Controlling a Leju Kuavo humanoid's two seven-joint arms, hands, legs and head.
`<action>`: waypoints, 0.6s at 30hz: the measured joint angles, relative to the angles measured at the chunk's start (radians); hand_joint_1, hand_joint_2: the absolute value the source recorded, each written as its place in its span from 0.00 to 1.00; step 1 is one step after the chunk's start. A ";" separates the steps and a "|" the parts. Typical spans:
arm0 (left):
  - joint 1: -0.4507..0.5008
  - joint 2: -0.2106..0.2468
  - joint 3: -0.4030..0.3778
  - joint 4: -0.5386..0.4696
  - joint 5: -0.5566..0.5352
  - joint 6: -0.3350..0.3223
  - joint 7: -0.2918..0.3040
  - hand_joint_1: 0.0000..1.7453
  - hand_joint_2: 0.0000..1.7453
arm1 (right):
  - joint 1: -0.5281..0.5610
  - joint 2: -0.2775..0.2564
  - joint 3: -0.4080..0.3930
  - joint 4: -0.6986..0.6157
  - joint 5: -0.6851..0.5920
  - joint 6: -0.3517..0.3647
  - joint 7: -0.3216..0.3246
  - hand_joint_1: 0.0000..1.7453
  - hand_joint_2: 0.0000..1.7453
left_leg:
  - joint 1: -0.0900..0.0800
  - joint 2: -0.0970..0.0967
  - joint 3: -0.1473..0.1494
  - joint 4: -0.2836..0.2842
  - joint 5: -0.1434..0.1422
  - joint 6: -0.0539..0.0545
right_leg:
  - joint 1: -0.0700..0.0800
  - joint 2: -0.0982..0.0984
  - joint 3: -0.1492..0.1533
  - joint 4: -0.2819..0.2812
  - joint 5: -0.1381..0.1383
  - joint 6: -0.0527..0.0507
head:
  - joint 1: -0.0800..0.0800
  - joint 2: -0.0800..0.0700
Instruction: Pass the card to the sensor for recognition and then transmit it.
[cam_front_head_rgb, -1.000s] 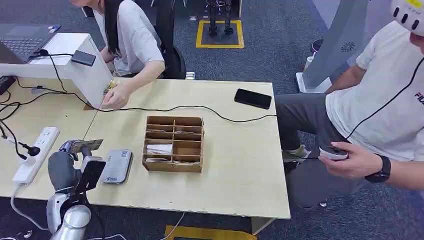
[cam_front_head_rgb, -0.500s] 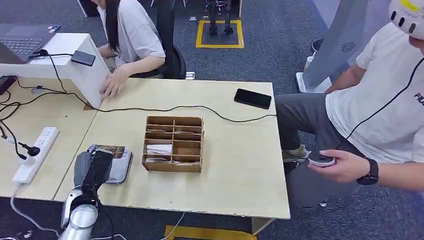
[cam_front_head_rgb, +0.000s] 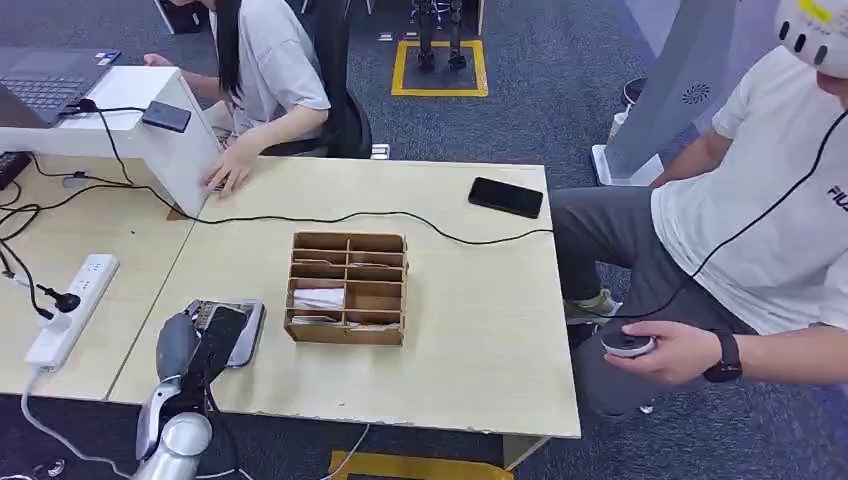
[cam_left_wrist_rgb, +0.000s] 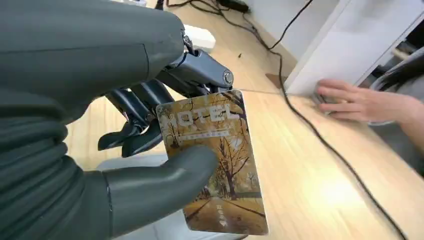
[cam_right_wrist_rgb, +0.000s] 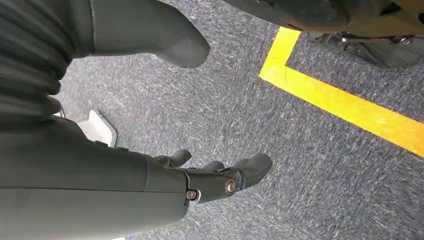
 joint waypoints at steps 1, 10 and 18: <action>-0.001 0.000 0.000 0.010 0.000 0.003 0.001 1.00 1.00 | 0.000 0.000 0.000 0.000 0.003 0.000 0.000 0.00 1.00 | 0.000 0.000 0.000 0.000 0.000 0.000 | 0.000 0.000 0.000 0.000 0.000 0.000 | 0.000 0.000; -0.007 0.000 0.005 0.061 -0.027 0.027 0.000 1.00 1.00 | 0.001 0.000 0.000 0.000 0.009 0.000 0.006 0.00 1.00 | 0.000 0.000 0.000 0.000 0.000 0.000 | 0.000 0.000 0.000 0.000 0.000 0.000 | 0.000 0.000; -0.015 0.000 0.034 0.119 -0.092 0.081 0.004 1.00 1.00 | 0.001 0.000 0.002 0.000 0.009 0.000 0.003 0.00 1.00 | 0.000 0.000 0.001 0.000 0.000 0.000 | 0.000 0.000 0.001 0.000 0.000 0.000 | 0.000 0.000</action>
